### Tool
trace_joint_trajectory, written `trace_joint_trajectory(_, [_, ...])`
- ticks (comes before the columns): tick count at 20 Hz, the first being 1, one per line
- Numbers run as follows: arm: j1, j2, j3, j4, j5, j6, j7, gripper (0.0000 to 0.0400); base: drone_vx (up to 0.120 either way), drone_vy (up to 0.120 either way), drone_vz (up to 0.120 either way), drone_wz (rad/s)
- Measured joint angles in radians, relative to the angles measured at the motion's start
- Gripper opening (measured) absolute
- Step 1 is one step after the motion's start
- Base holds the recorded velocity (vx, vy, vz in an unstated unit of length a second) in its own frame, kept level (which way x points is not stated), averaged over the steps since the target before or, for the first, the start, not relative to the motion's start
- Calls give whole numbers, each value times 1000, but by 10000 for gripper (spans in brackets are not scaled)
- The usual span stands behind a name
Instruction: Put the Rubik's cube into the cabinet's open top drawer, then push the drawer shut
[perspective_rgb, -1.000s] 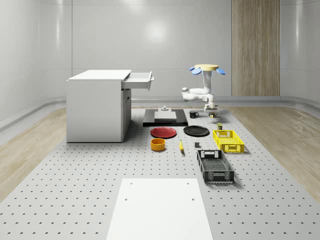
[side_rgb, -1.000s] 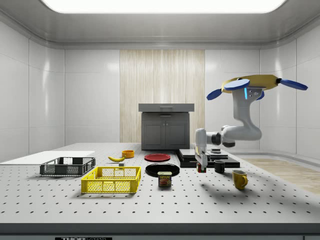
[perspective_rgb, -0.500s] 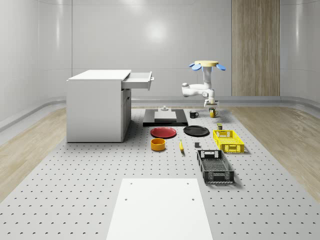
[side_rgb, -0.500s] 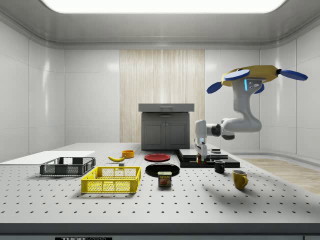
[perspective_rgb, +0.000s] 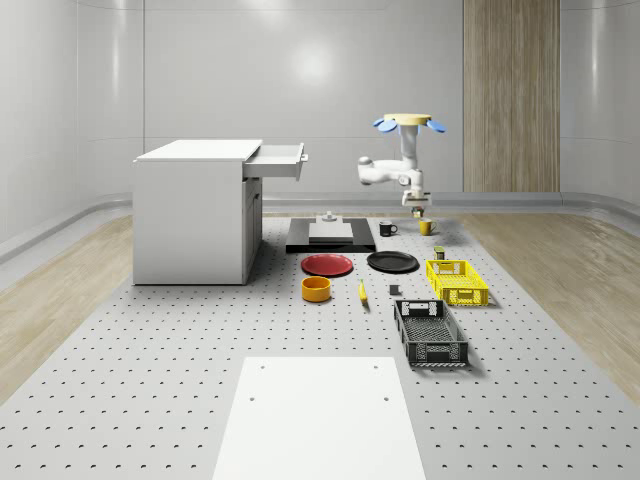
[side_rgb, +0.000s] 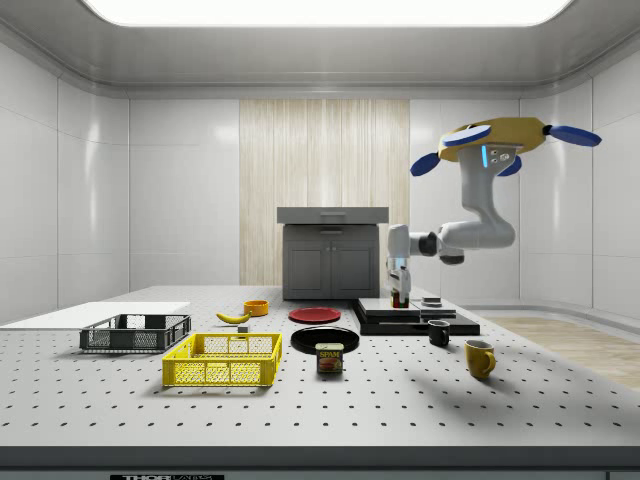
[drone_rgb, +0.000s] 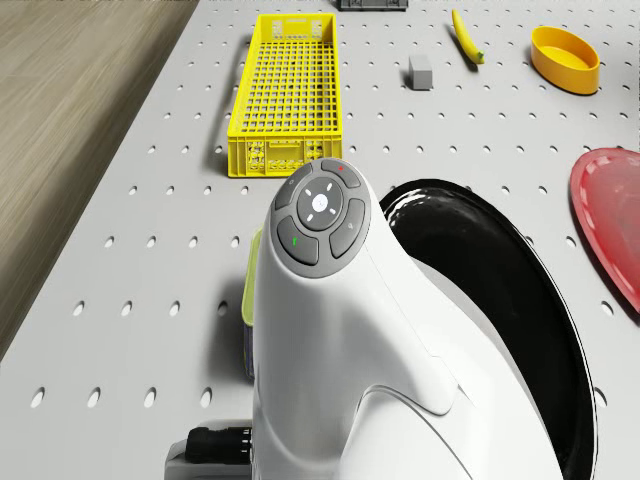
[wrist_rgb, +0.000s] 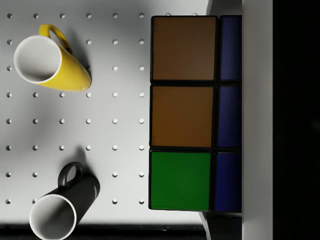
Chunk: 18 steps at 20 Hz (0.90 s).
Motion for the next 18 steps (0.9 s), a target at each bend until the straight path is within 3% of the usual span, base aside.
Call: trace_joint_trajectory(18, [-6,-40,6,1,16,37,4,320,0,-120,120,0])
